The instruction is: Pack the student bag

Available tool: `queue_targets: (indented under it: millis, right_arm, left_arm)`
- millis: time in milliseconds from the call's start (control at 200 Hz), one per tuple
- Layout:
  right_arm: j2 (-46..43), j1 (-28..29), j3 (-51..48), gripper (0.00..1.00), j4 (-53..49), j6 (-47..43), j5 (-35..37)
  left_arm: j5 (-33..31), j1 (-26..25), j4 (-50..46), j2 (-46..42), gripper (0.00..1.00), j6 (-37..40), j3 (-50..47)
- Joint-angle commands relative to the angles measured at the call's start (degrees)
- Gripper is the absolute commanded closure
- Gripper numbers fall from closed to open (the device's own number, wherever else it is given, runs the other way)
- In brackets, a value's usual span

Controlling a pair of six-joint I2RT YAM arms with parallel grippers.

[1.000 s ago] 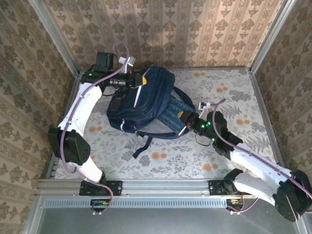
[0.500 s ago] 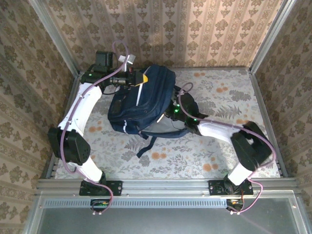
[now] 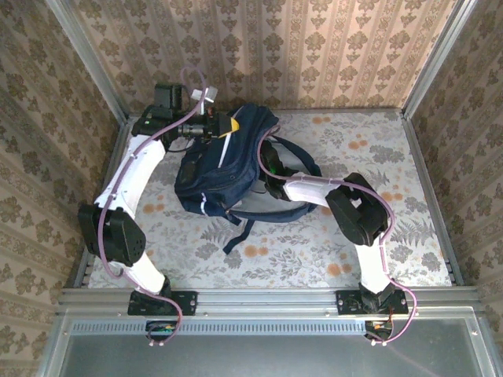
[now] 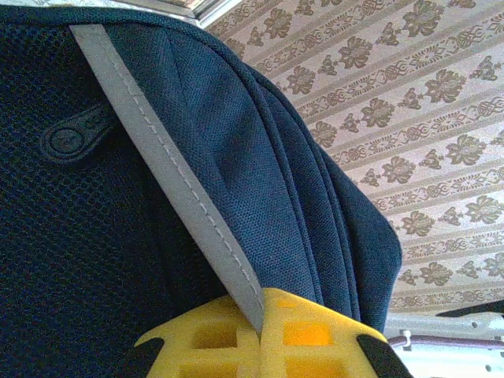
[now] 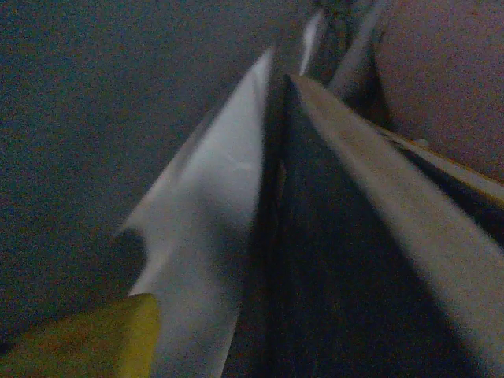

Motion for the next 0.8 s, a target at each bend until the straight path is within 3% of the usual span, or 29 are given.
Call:
queue_targets:
  millis: [0, 130, 255, 440, 635, 795]
  right_arm:
    - [-7.0, -0.2, -3.0, 0.20, -1.3, -7.6, -2.3]
    - [-14.4, -1.3, -9.5, 0.13, -0.4, -13.6, -3.2]
    - [-19.2, -5.7, -17.3, 0.11, 5.7, -11.7, -5.9]
    - [-29.1, -11.0, -24.5, 0.20, 1.8, -14.5, -9.5]
    - [-46.8, -11.6, -32.6, 0.33, -14.3, -23.6, 3.1]
    - [-57.7, -12.2, -40.2, 0.43, -20.2, -25.4, 11.6]
  left_arm:
    - [4.9, 0.6, 9.1, -2.1, 1.00, -1.2, 0.9]
    - [3.8, 1.9, 12.4, -3.0, 1.00, -4.0, -1.2]
    - [1.5, 2.6, 14.0, -3.5, 1.00, -5.3, -2.3]
    - [-1.6, 2.8, 17.4, -3.9, 1.00, -8.4, -4.9]
    - [-5.2, 0.7, 19.6, -2.6, 1.00, -11.0, -7.7]
    - [-17.2, -1.4, 21.4, -7.9, 1.00, -15.7, -15.5]
